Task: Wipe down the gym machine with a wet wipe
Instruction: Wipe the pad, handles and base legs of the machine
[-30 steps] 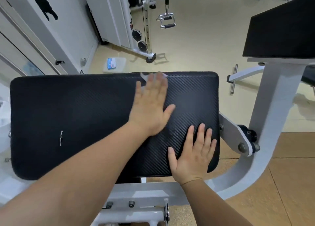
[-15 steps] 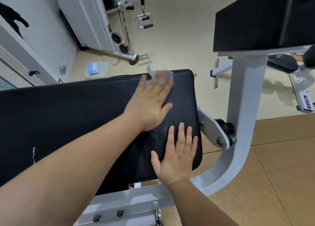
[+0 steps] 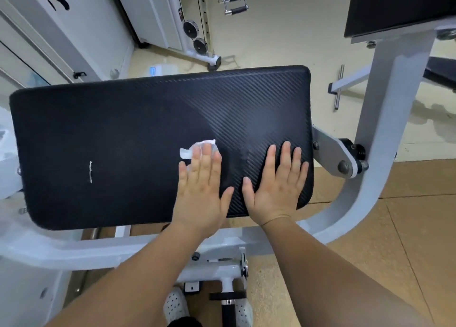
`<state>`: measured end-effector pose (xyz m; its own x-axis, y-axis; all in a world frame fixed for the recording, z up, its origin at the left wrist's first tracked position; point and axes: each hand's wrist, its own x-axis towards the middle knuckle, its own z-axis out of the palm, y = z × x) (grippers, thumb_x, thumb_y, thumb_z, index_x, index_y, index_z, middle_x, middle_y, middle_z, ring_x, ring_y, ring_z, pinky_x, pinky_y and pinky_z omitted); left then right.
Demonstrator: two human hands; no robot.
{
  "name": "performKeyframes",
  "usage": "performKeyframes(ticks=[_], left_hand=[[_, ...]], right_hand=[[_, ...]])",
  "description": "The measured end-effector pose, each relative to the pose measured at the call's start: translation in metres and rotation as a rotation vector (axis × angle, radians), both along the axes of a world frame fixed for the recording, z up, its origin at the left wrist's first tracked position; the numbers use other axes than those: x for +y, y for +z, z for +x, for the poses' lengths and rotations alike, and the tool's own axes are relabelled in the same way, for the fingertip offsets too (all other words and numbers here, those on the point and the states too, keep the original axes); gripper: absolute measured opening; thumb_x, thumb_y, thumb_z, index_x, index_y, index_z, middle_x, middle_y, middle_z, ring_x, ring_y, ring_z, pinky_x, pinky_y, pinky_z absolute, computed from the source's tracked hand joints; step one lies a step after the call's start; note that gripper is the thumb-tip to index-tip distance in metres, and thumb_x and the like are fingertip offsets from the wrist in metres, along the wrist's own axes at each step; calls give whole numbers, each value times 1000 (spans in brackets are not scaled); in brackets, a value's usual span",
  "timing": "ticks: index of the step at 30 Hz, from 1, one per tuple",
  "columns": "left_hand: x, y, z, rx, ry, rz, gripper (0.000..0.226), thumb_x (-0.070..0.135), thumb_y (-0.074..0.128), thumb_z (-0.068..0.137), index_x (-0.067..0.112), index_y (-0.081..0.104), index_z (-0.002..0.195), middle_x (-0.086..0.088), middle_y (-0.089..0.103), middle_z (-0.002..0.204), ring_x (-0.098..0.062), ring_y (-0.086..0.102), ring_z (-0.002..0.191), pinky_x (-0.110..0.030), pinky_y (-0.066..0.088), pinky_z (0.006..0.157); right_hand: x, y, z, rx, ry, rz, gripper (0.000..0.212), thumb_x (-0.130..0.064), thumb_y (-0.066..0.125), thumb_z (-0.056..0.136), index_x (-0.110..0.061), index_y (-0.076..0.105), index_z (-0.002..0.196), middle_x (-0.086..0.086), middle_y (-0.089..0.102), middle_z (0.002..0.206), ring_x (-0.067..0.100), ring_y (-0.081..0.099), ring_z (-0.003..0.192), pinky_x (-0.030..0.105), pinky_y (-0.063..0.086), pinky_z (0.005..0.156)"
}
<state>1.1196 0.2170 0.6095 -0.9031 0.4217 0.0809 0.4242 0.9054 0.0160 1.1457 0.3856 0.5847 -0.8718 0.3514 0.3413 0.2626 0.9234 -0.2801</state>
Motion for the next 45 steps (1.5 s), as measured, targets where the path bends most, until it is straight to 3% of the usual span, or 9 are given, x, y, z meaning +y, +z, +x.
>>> performKeyframes(ticks=[5,13,18,24,28,32,35,40,45], left_hand=[[-37,-22,40,-12,-159,-129,82,57,26,101,11,1,164,-8,-8,172,-26,-3,159,-57,8,126],[-74,-11,14,-60,146,39,86,63,18,100,9,-4,163,-16,-10,171,-34,-9,158,-64,3,123],[-36,-21,29,-62,-22,46,88,63,21,98,6,4,162,-18,-10,170,-37,-9,158,-62,-1,124],[-4,-24,63,-173,-249,-50,87,67,6,98,9,-10,161,-10,-31,166,-31,-27,154,-58,-12,124],[26,-16,63,-193,-238,-72,87,66,10,101,10,-30,154,-9,-48,157,-28,-42,146,-57,-22,120],[84,-2,40,-109,-212,-75,89,66,10,101,8,-31,154,-11,-48,156,-28,-41,147,-57,-19,121],[124,-1,33,-85,-154,-61,89,65,13,102,6,-32,153,-13,-44,159,-30,-38,149,-56,-18,121],[140,-16,64,-87,-125,-57,85,60,16,103,6,-23,156,-13,-40,161,-31,-35,150,-55,-16,123],[126,-24,74,-53,-172,-110,79,58,17,104,12,-7,163,-8,-33,166,-26,-25,155,-55,-9,125]], right_hand=[[-1,3,2,-18,8,2,86,-55,44,92,-5,27,160,23,17,168,45,9,156,61,3,126],[-1,5,0,-87,-37,53,87,-57,40,92,-9,21,162,21,14,169,43,7,156,60,2,126],[-2,14,0,-163,-31,67,88,-62,35,94,-10,15,163,21,9,170,41,2,157,59,-1,126],[34,38,28,-289,215,104,93,-65,45,92,-16,16,164,16,5,172,37,3,158,50,2,127],[57,57,58,-81,298,294,71,-44,69,89,-10,51,149,18,41,159,42,28,151,59,15,125],[94,71,71,116,249,465,64,-41,63,91,-13,55,147,16,46,157,42,26,150,60,7,126],[126,74,54,113,208,442,68,-41,61,93,-8,50,150,18,46,156,41,25,151,58,6,126],[149,63,30,244,486,265,45,-28,69,90,-2,68,127,25,60,127,47,55,123,60,44,105],[153,56,26,295,553,178,38,-23,69,86,-3,73,118,24,64,118,47,59,110,57,46,102]])
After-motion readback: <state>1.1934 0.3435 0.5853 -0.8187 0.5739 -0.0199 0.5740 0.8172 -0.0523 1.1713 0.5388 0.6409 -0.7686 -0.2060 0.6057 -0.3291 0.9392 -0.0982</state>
